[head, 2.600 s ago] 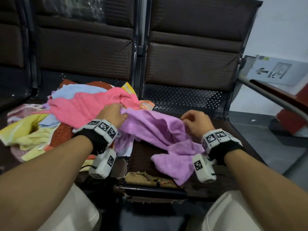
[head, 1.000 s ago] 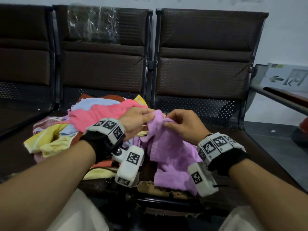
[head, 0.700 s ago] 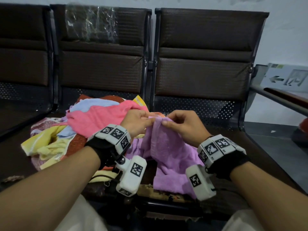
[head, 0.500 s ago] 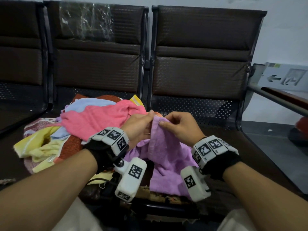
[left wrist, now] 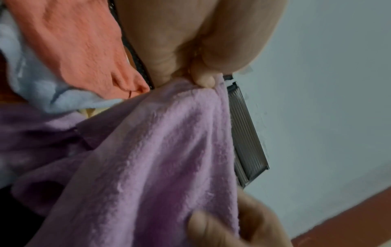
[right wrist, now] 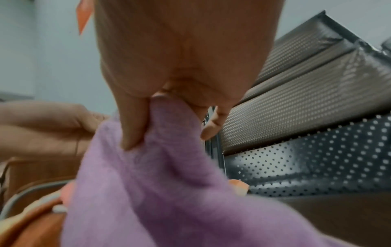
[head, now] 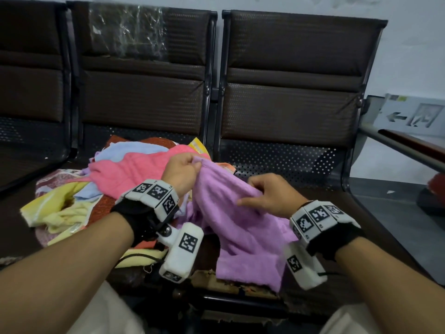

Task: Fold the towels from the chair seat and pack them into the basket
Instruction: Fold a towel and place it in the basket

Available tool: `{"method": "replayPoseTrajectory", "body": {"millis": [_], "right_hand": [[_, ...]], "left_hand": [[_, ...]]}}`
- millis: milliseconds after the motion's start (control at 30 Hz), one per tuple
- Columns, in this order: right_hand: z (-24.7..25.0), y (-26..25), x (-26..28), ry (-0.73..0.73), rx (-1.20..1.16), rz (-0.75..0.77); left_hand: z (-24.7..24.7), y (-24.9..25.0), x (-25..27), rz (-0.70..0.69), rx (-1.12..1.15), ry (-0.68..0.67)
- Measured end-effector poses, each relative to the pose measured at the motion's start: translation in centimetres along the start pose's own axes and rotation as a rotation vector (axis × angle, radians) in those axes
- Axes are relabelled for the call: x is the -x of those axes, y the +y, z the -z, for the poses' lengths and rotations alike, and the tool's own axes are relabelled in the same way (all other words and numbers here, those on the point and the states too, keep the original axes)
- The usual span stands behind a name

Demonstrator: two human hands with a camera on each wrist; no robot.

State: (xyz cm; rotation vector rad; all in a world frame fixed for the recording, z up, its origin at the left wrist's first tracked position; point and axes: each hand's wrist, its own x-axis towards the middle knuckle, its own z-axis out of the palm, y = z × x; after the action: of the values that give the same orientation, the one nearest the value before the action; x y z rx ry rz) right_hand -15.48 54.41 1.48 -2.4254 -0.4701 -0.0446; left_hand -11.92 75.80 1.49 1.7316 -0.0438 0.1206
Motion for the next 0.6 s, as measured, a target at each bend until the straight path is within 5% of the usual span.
{"method": "replayPoseTrajectory", "body": {"millis": [167, 333, 467, 600], "right_hand": [[-0.1, 1.1, 1.9, -0.303, 0.399, -0.050], [-0.9, 2.7, 3.2, -0.585, 0.768, -0.138], [0.1, 3.2, 3.9, -0.498, 0.812, -0.243], [1.9, 3.7, 4.4, -0.247, 0.546, -0.342]], "left_hand": [[3.0, -0.9, -0.9, 0.019, 0.002, 0.141], [5.6, -1.7, -1.4, 0.043, 0.071, 0.135], [6.2, -1.9, -0.6, 0.088, -0.004, 0.131], [5.9, -1.3, -0.1, 0.148, -0.133, 0.085]]}}
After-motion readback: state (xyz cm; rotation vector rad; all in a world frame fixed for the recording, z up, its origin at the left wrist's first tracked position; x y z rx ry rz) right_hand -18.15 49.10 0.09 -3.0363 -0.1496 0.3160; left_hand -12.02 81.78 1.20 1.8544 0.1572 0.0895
